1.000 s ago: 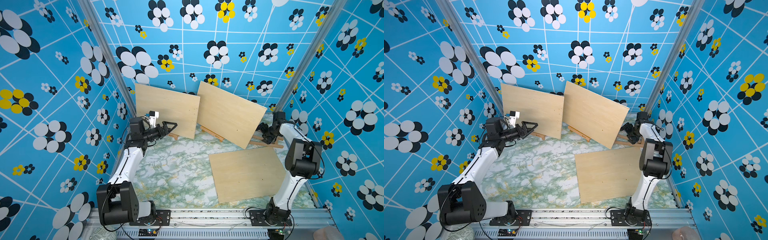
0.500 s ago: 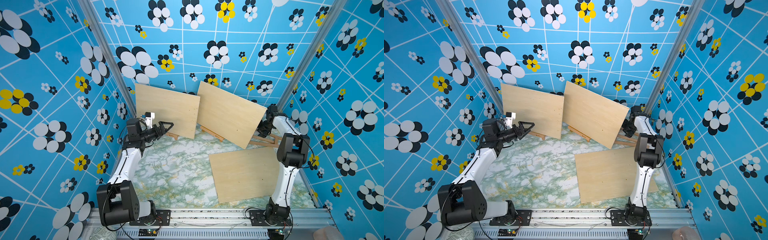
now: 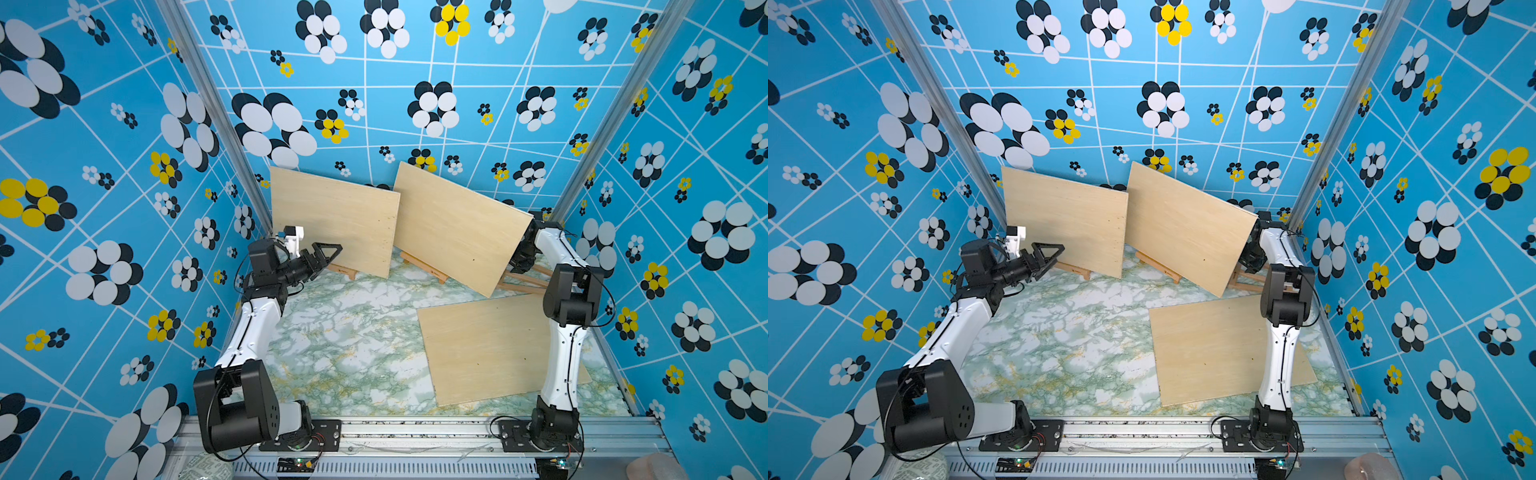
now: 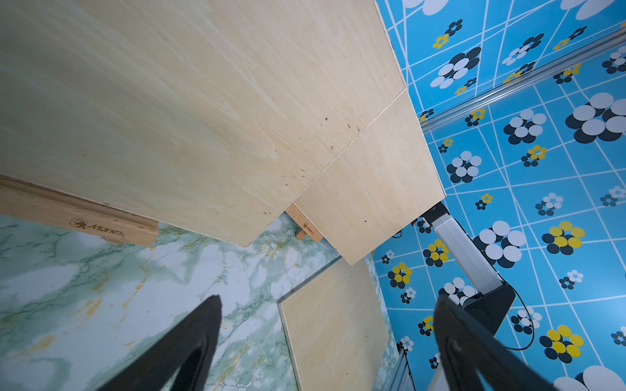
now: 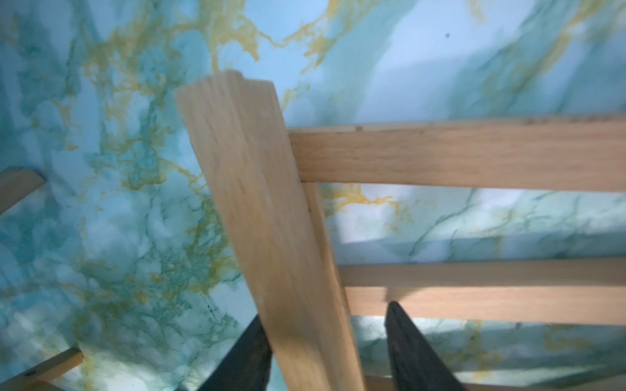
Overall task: Assemble the easel
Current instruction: Pick up the easel at the center of the board.
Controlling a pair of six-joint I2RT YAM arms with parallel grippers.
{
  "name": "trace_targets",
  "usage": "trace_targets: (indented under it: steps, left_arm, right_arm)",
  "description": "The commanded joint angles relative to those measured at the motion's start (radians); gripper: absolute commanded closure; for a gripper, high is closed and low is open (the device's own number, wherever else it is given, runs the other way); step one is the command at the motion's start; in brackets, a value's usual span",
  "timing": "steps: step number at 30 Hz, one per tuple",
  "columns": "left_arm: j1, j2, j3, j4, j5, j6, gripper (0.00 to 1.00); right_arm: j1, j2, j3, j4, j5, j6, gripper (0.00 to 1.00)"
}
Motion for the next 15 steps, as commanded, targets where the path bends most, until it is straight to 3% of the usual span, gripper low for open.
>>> trace_targets:
  steps: [1, 5, 10, 15]
  left_arm:
    - [0.009, -0.015, -0.018, 0.04, -0.008, -0.007, 0.01]
    - [0.009, -0.009, -0.022, 0.07, -0.009, -0.03, 0.01]
    - [0.009, -0.009, -0.025, 0.083, -0.007, -0.037, 0.01]
    - [0.003, -0.014, -0.031, 0.09, -0.02, -0.038, 0.01]
  right_arm:
    - [0.004, 0.007, 0.012, -0.051, 0.05, -0.007, 0.6]
    - [-0.009, -0.026, -0.019, -0.042, 0.07, -0.008, 0.66]
    - [-0.042, -0.089, -0.087, -0.024, 0.103, -0.025, 0.96]
    - [-0.053, -0.183, -0.121, -0.026, 0.186, -0.032, 1.0]
